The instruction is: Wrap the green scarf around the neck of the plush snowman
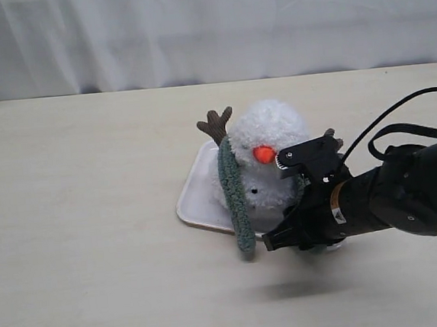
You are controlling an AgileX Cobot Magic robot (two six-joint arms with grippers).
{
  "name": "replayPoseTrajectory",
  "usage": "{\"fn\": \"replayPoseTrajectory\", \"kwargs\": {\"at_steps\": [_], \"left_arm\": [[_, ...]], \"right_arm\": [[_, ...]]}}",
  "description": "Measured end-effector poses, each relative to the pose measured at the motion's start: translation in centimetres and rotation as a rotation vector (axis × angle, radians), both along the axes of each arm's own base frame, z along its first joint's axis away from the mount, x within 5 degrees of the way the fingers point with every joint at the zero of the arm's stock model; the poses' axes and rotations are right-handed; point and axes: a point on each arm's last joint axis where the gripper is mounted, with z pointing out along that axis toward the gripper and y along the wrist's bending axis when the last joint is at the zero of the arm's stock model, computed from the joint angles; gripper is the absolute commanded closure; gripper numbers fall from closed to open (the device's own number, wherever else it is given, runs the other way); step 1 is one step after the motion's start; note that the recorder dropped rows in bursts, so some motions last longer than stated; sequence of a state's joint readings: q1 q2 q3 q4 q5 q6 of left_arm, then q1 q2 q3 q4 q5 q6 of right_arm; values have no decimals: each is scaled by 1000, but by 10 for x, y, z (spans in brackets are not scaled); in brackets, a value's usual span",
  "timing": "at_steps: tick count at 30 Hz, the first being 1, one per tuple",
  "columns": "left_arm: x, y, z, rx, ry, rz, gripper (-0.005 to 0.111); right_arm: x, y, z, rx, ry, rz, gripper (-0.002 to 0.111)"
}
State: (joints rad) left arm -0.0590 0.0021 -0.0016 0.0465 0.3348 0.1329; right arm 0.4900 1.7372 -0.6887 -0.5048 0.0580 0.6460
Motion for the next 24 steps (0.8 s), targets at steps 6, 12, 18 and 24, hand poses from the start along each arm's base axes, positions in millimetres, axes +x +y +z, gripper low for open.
{"fn": "replayPoseTrajectory", "kwargs": {"at_steps": [6, 12, 18, 24], "left_arm": [[0, 0, 0, 0, 0, 0, 107], [0, 0, 0, 0, 0, 0, 107], [0, 0, 0, 0, 0, 0, 107], [0, 0, 0, 0, 0, 0, 107]], "right_arm": [[-4, -7, 16, -37, -6, -27, 51], [-19, -9, 40, -56, 15, -54, 51], [-45, 5, 52, -93, 89, 53, 51], [-47, -11, 69, -82, 79, -2, 51]]}}
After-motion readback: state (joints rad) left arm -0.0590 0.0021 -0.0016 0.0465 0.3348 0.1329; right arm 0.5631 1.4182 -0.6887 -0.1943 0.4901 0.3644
